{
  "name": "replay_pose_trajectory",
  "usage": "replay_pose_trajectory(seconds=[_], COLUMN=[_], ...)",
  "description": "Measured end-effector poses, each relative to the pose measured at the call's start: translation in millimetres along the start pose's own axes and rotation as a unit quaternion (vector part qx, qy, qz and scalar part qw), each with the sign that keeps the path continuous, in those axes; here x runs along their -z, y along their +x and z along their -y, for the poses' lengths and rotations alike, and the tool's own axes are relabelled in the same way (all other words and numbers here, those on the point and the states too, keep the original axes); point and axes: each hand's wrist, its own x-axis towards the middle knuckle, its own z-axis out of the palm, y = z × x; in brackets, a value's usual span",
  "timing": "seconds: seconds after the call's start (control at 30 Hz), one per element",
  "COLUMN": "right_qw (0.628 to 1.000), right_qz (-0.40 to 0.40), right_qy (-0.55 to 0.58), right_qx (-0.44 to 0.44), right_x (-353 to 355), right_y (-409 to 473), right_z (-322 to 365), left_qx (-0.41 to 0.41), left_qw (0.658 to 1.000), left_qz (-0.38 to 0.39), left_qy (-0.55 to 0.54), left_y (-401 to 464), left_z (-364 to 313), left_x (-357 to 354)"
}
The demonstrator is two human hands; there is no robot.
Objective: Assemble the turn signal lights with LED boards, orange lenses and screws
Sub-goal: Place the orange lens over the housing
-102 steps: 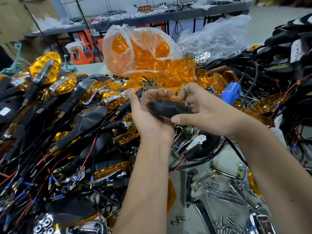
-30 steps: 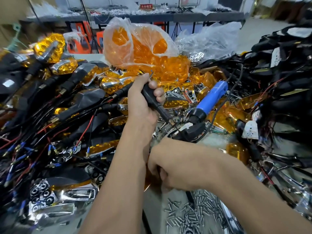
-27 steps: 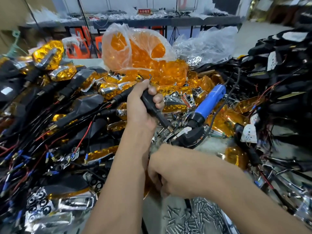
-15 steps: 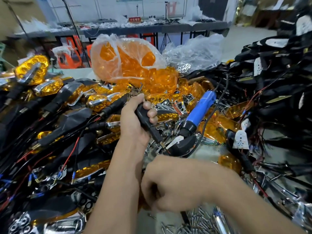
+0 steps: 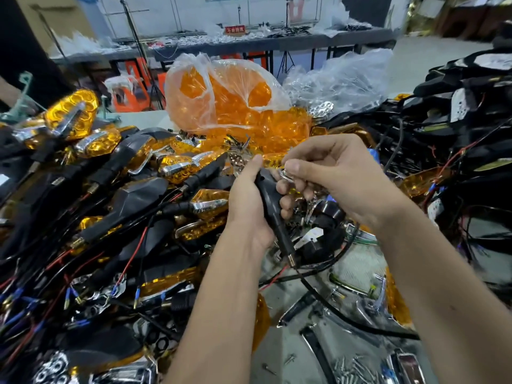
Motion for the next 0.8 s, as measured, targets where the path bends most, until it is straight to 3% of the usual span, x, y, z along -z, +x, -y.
replay_pose_trajectory(seconds=[0.1, 0.4, 0.8], right_qw=[1.000, 0.998, 0.998], right_qz=[-0.021, 0.030, 0.000], right_qy=[-0.005, -0.047, -0.038], right_qx=[0.009, -0.024, -0.048], right_x=[-1, 5, 0], right_y=[5, 3, -6], right_z=[-7, -13, -19], left_qx=[0.020, -0.005, -0.010], left_qw=[1.000, 0.992, 0.987], left_qz=[-0.001, -0.028, -0.035], left_qy=[0.022, 0.126, 0.157], left_y=[-2, -4, -4], left_z=[2, 8, 14], left_x=[1, -6, -11])
